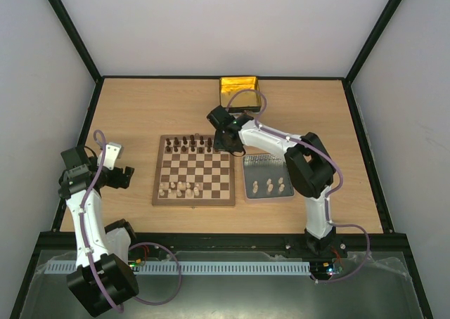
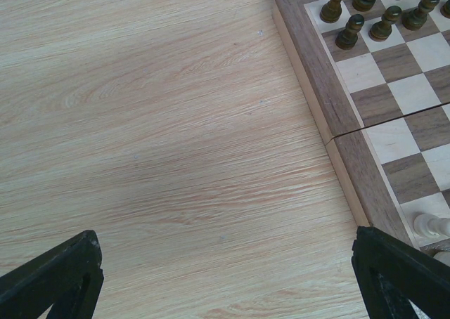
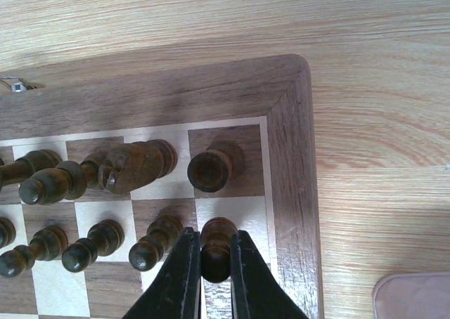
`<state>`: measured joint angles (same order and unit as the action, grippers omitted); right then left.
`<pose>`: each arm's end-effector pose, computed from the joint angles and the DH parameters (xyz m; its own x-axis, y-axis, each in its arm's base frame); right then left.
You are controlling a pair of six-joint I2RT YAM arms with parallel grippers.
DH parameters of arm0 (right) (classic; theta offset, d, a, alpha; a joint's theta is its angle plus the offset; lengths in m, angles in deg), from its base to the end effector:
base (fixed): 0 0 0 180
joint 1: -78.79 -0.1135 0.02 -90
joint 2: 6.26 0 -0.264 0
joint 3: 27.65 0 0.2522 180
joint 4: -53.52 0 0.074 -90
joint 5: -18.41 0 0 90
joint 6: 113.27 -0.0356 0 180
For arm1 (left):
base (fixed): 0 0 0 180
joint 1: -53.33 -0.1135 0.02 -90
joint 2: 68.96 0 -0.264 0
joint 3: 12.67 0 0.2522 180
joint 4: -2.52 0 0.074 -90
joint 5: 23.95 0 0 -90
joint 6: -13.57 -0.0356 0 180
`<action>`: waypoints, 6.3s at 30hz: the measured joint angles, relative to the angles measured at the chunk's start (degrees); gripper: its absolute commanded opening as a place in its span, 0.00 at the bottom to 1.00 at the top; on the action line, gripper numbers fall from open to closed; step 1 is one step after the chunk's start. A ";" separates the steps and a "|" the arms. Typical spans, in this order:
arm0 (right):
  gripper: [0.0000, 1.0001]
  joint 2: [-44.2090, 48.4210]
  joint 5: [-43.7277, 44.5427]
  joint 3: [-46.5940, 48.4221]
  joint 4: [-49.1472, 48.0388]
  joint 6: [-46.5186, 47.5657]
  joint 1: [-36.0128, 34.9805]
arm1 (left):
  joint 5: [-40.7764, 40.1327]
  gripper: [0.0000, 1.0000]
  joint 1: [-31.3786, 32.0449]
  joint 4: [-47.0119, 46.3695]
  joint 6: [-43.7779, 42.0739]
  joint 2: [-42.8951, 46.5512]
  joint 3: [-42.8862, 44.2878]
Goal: Set up the chess pieces on the board
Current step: Place the chess piece on the chessboard, then pick up the chess piece from the storage box, then place the chess piece on the chessboard.
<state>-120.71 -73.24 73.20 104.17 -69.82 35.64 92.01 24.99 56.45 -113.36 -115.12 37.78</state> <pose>0.3072 0.2894 0.1958 -0.9548 0.0996 -0.2799 0.0006 0.9428 0.3332 0.1458 0.0609 0.2420 -0.6426 0.2672 -0.7181 0.2612 0.9575 0.1225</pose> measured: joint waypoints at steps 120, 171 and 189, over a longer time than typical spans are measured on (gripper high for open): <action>0.29 33.05 -4.33 -43.76 -9.18 1.36 3.28 | -2.01 0.99 -0.09 -1.70 1.60 1.01 -0.02; 0.07 18.16 -0.96 -16.22 0.15 1.51 -12.57 | -1.95 0.99 0.09 -1.70 1.53 0.96 -0.02; 0.08 9.75 -4.28 -11.61 -0.31 1.25 -15.87 | -1.95 0.99 0.09 -1.70 1.55 0.96 -0.04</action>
<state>-110.96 -77.52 61.60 103.86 -68.57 19.77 90.06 25.08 54.74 -111.81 -114.15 37.74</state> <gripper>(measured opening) 0.076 0.992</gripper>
